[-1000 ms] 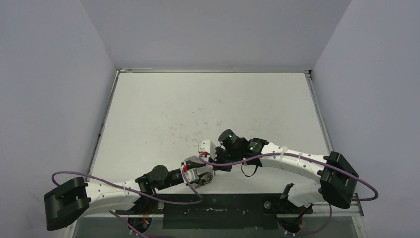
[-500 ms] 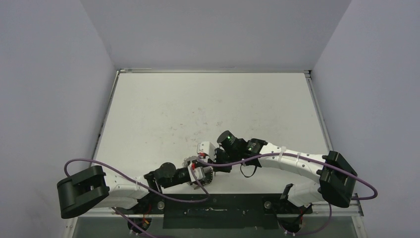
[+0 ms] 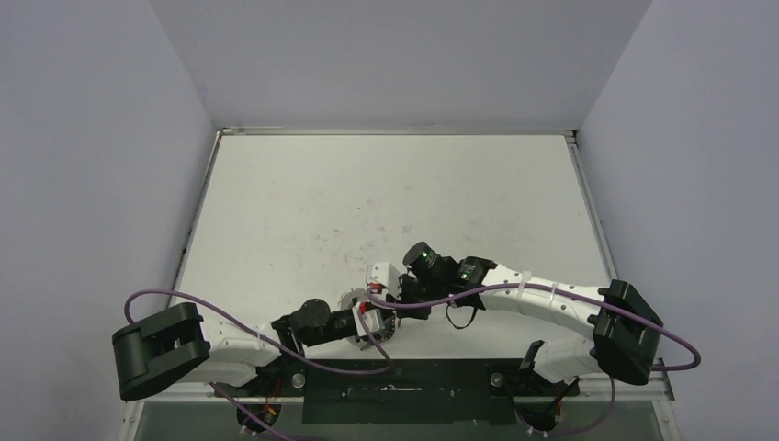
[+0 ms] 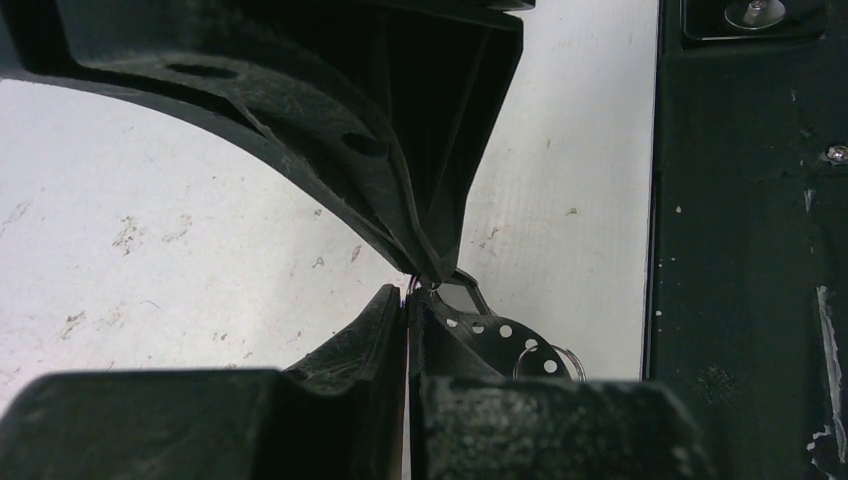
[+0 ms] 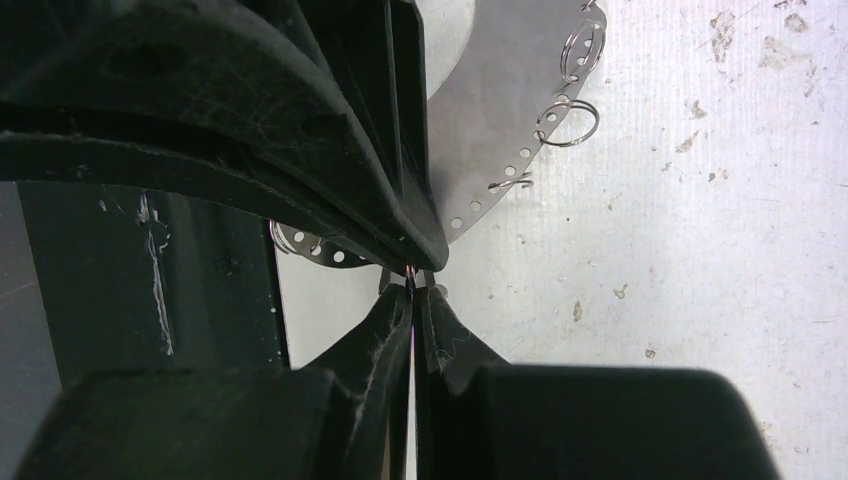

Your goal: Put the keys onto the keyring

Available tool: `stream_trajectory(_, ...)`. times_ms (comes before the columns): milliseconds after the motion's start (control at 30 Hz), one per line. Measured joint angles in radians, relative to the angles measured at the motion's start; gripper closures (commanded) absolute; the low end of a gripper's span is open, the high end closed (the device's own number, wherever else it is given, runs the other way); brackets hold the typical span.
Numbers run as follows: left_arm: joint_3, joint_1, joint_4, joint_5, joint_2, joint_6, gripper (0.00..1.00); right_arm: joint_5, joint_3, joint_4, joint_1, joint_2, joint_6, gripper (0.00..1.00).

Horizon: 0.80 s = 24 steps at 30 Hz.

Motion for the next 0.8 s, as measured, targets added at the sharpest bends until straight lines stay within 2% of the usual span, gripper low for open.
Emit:
stream_trajectory(100,0.004,0.000,-0.008,0.002,-0.001,0.000,1.00,0.006,0.000,-0.002,0.000,-0.003,0.003,0.76)
stream_trajectory(200,0.004,0.000,-0.020,0.002,-0.012,0.000,1.00,0.015,-0.004,0.011,-0.003,-0.011,0.016,0.65)
stream_trajectory(333,0.003,0.000,-0.034,-0.009,-0.047,-0.002,1.00,0.013,-0.051,0.059,-0.033,-0.080,0.029,0.65)
stream_trajectory(467,-0.018,0.000,-0.024,-0.022,-0.100,-0.009,1.00,-0.003,-0.100,0.102,-0.076,-0.150,0.042,0.72)
stream_trajectory(800,-0.055,0.000,-0.026,-0.040,-0.192,-0.015,1.00,-0.103,-0.132,0.173,-0.090,-0.170,0.040,0.69)
